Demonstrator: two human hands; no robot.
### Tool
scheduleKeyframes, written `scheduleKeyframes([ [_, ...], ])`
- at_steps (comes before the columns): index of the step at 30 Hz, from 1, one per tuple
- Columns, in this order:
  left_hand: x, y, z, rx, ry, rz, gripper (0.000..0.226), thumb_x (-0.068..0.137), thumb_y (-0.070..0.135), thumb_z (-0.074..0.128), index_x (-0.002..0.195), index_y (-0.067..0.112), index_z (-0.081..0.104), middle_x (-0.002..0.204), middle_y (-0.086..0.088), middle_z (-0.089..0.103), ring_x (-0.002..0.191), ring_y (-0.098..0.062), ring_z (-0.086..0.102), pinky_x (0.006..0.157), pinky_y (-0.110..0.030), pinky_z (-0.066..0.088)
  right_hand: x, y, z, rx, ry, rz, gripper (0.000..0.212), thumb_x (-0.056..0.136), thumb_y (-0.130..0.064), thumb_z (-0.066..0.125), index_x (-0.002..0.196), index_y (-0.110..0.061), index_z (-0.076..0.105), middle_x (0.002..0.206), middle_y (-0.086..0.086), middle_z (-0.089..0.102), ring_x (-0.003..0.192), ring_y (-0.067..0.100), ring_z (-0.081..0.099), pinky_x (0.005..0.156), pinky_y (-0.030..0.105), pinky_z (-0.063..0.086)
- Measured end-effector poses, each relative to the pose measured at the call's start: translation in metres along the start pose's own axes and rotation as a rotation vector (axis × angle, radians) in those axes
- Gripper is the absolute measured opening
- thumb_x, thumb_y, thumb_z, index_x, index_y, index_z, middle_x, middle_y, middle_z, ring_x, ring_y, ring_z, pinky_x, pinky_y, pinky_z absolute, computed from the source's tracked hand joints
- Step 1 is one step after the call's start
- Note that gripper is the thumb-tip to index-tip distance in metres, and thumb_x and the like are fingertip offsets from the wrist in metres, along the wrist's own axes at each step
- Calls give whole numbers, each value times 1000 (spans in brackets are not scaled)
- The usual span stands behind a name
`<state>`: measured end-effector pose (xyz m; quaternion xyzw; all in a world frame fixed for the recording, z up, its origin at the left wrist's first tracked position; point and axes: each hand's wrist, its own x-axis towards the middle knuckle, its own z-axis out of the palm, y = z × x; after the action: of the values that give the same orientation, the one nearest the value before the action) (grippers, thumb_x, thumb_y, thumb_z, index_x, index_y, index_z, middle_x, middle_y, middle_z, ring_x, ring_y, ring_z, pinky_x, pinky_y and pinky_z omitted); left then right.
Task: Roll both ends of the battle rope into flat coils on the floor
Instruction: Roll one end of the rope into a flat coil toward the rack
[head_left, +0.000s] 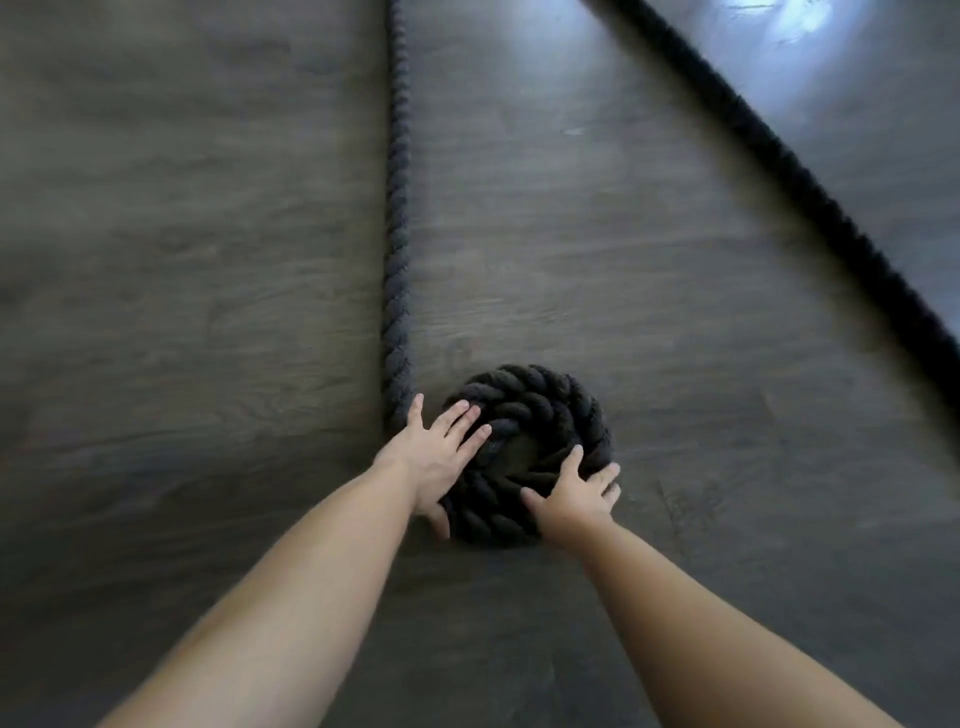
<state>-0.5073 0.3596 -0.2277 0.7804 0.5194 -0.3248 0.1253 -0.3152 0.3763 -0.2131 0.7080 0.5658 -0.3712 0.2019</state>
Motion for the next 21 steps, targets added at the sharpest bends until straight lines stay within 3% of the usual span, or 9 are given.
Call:
scheduleKeyframes([
  [5,8,1,0,-115,13,-67,138,74,85,54,152,1,-22,163,-23,-22,152,-34,-20,111,-75,4,14,-32,-1,81,22,-10,103,91,-60,58,156,-30,-16,154,27,-33,147,46,-17,116,59,16],
  [11,14,3,2,-184,64,-88,130,79,84,46,151,-2,-22,162,-27,-19,149,-40,-23,117,-67,-1,41,-40,-5,-73,52,-65,118,80,-59,72,156,-33,-15,149,30,-40,143,52,-20,114,65,20],
  [16,9,-13,-15,-159,83,11,133,71,75,69,159,7,-4,167,-20,-7,153,-37,-12,120,-62,4,44,-43,-9,-103,31,-59,120,81,-56,74,156,-29,-16,147,33,-40,143,54,-19,114,65,20],
  [18,13,-34,-29,10,124,104,138,64,65,81,160,11,-2,166,-19,-15,153,-36,-15,120,-64,5,44,-43,-9,-100,16,-63,121,81,-56,74,156,-28,-17,147,33,-40,142,54,-19,114,66,20],
  [21,29,-67,-42,228,90,225,156,51,55,92,159,17,-14,160,-14,-35,150,-34,-26,118,-66,0,45,-43,-10,-105,15,-69,122,80,-57,74,155,-28,-17,147,34,-40,142,55,-20,113,66,22],
])
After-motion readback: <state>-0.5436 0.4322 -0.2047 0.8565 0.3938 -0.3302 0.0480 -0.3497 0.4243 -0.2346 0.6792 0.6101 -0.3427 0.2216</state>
